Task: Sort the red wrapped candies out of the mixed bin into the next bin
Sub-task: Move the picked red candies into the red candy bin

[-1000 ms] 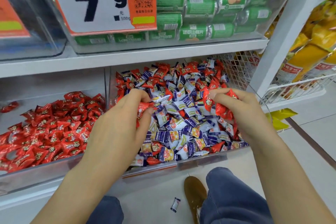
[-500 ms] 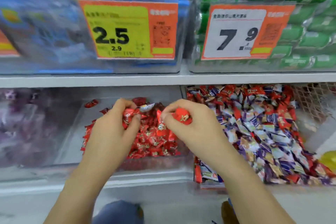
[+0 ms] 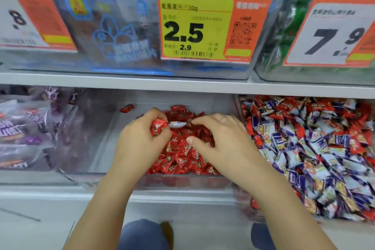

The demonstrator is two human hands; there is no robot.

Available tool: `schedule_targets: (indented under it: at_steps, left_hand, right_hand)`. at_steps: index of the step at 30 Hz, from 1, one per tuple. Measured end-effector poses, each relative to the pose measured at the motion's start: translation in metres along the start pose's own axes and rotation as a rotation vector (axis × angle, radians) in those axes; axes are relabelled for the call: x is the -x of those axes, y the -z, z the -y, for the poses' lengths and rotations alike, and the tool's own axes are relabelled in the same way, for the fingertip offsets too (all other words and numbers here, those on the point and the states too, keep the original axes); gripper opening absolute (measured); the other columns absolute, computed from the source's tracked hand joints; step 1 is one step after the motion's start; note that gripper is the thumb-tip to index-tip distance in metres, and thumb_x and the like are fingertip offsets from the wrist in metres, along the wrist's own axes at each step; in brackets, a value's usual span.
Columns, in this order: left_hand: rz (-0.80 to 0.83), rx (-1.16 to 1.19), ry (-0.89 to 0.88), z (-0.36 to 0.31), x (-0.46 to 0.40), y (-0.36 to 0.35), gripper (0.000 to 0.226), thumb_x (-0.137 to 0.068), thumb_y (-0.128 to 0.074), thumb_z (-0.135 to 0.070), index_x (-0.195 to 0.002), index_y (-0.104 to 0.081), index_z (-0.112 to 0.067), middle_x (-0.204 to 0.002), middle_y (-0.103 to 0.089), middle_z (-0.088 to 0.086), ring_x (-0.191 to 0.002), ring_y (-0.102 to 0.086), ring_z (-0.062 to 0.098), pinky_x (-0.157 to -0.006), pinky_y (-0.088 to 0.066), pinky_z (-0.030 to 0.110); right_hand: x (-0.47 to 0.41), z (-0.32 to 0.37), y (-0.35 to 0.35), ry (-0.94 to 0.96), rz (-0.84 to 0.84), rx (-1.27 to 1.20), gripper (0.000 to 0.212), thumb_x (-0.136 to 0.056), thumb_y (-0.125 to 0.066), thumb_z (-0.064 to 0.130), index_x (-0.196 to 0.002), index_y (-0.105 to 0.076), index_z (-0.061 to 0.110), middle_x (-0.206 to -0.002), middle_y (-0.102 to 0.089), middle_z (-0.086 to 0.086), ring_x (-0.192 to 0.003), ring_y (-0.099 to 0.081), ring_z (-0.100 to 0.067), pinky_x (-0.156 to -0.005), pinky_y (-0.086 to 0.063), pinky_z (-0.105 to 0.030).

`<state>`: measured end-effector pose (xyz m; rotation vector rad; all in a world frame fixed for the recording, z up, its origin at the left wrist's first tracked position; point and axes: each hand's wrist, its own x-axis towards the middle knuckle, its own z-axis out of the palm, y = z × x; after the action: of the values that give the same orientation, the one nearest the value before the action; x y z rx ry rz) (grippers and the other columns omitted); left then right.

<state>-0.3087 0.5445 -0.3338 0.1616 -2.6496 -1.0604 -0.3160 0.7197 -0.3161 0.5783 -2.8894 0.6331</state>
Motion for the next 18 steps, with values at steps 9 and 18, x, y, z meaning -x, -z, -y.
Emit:
schedule_targets:
  at_steps: [9, 18]
  left_hand:
    - [0.093, 0.217, -0.198, -0.025, 0.006, -0.020, 0.014, -0.082, -0.070, -0.032, -0.074, -0.058, -0.032, -0.080, -0.064, -0.021, -0.084, -0.060, -0.002, -0.075, -0.041, 0.012]
    - [0.190, 0.283, -0.243, -0.048, 0.008, -0.037, 0.018, -0.083, -0.069, -0.023, -0.096, -0.060, -0.032, -0.088, -0.068, -0.020, -0.092, -0.061, -0.005, -0.084, -0.044, 0.012]
  right_hand:
    - [0.009, -0.028, 0.006, 0.016, -0.100, -0.052, 0.042, -0.088, -0.061, 0.036, -0.129, -0.056, 0.030, -0.118, -0.063, 0.005, -0.115, -0.051, -0.018, -0.106, -0.029, -0.034]
    - [0.023, -0.061, 0.029, -0.061, -0.286, -0.233, 0.012, -0.082, -0.069, 0.033, -0.092, -0.067, 0.028, -0.088, -0.062, 0.013, -0.080, -0.056, -0.007, -0.075, -0.045, -0.029]
